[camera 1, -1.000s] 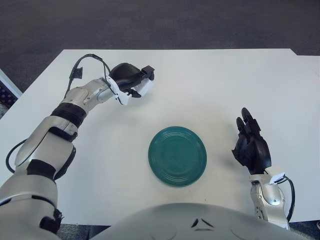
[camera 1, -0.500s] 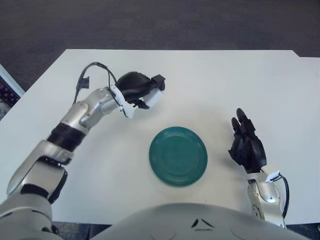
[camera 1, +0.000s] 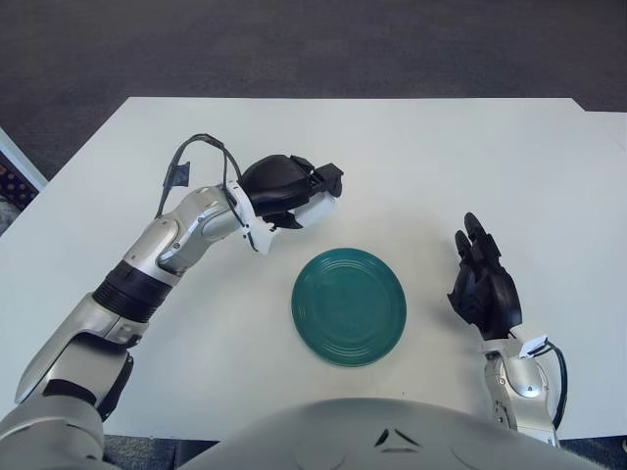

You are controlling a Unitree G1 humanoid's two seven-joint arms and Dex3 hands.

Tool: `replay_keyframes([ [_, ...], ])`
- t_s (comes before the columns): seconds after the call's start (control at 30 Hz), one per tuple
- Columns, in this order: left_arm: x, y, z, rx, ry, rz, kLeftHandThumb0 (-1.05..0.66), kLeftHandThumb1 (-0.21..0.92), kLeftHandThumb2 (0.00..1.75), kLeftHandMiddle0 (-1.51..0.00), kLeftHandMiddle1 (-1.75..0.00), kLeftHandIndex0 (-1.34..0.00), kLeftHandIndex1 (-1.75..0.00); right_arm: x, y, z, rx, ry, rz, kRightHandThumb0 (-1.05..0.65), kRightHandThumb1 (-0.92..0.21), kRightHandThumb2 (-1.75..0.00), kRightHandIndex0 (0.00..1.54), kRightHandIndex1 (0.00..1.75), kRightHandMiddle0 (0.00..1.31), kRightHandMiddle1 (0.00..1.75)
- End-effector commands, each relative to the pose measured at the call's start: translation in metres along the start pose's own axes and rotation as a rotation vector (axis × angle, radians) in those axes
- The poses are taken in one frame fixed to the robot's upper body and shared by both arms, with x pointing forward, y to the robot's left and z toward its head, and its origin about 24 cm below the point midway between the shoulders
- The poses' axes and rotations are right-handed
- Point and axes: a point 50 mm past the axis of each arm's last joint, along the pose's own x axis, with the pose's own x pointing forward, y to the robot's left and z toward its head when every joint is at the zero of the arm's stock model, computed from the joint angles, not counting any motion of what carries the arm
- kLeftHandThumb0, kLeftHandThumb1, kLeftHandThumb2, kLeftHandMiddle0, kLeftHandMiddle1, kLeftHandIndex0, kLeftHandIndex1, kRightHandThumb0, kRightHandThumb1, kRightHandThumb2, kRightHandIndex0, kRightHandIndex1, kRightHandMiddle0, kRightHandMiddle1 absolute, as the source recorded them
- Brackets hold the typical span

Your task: Put the charger into the plate.

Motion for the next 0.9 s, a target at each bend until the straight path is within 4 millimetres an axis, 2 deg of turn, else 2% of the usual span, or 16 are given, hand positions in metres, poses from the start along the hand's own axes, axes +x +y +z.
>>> replay_keyframes([
  [0.0, -0.004, 0.003, 0.01, -0.021, -0.049, 0.008, -0.01, 0.53, 0.97, -0.58, -1.56, -0.35, -1.6, 0.001, 0.006, 0.003, -0.002, -0.029, -0.014, -1.03, -0.92, -0.86, 0.0, 0.0, 0.02, 0.01],
  [0.07, -0.005, 0.002, 0.015, -0.047, -0.063, 0.012, -0.01, 0.5, 1.02, -0.5, -1.61, -0.4, -1.63, 0.002, 0.007, 0.004, -0.008, -0.038, -0.014, -1.01, -0.92, -0.86, 0.0, 0.0, 0.03, 0.02],
  [0.33, 0.004, -0.002, 0.032, -0.117, -0.083, 0.041, -0.01, 0.43, 1.16, -0.45, -1.71, -0.44, -1.7, -0.004, 0.008, 0.01, -0.024, -0.043, -0.013, -0.99, -0.92, -0.86, 0.0, 0.0, 0.04, 0.03],
  [0.53, 0.007, -0.003, 0.035, -0.144, -0.091, 0.06, -0.01, 0.43, 1.18, -0.44, -1.73, -0.43, -1.71, -0.005, 0.012, 0.012, -0.054, -0.033, 0.019, -0.98, -0.92, -0.9, 0.0, 0.0, 0.06, 0.04],
  [0.67, 0.009, -0.006, 0.041, -0.13, -0.127, 0.033, -0.01, 0.43, 1.18, -0.43, -1.73, -0.43, -1.72, -0.002, 0.015, 0.016, -0.159, -0.066, 0.087, -0.99, -0.92, -0.97, 0.01, 0.0, 0.05, 0.04],
  [0.87, 0.008, -0.009, 0.047, -0.149, -0.147, -0.007, -0.01, 0.42, 1.19, -0.43, -1.74, -0.43, -1.73, -0.001, 0.017, 0.016, -0.168, -0.068, 0.089, -0.99, -0.92, -1.0, 0.01, 0.0, 0.05, 0.05],
])
